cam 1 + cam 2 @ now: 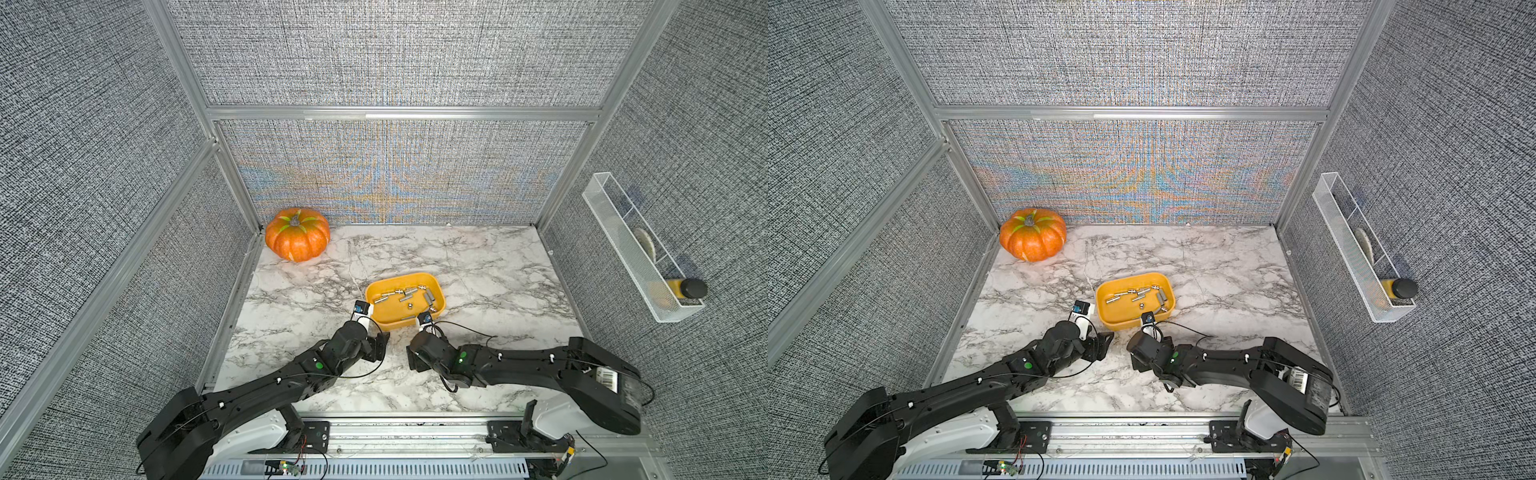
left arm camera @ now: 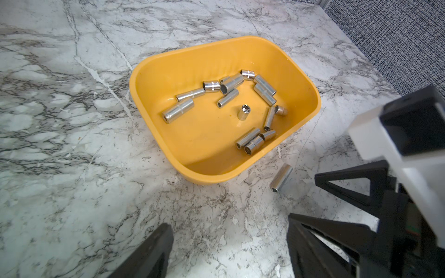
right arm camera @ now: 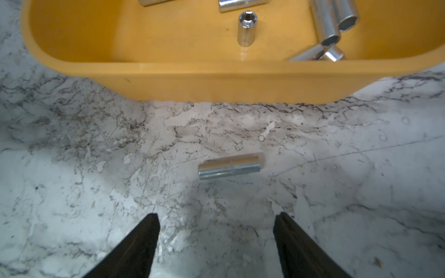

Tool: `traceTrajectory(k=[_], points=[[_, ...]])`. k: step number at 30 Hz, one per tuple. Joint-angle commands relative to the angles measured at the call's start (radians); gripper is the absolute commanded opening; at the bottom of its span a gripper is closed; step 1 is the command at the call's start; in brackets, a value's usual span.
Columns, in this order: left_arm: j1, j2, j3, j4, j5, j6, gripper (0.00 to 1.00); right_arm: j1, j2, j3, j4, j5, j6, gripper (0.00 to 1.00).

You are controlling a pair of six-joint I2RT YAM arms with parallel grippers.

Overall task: Put the socket on the desktop into the storage box
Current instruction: Pick up the socket head from the center of the board, then place the socket head in the storage box.

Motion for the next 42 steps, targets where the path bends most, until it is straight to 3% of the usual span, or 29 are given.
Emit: traceTrajectory(k=[1,15,28,42], points=[[-0.001,-0.007,-0.004,0.023,-0.017,0.0,0.8,-0.013,0.035,0.011,0.044,0.009,-0.014,0.8],[-0.001,-0.007,-0.004,0.021,-0.019,0.0,0.8,-0.067,0.138,0.033,0.09,0.009,-0.083,0.73],[0.0,-0.006,-0.004,0.02,-0.023,0.001,0.8,-0.067,0.155,0.033,0.089,-0.008,-0.083,0.47],[0.0,-0.006,-0.004,0.02,-0.023,-0.002,0.8,-0.056,0.117,0.03,0.035,0.018,-0.05,0.44]])
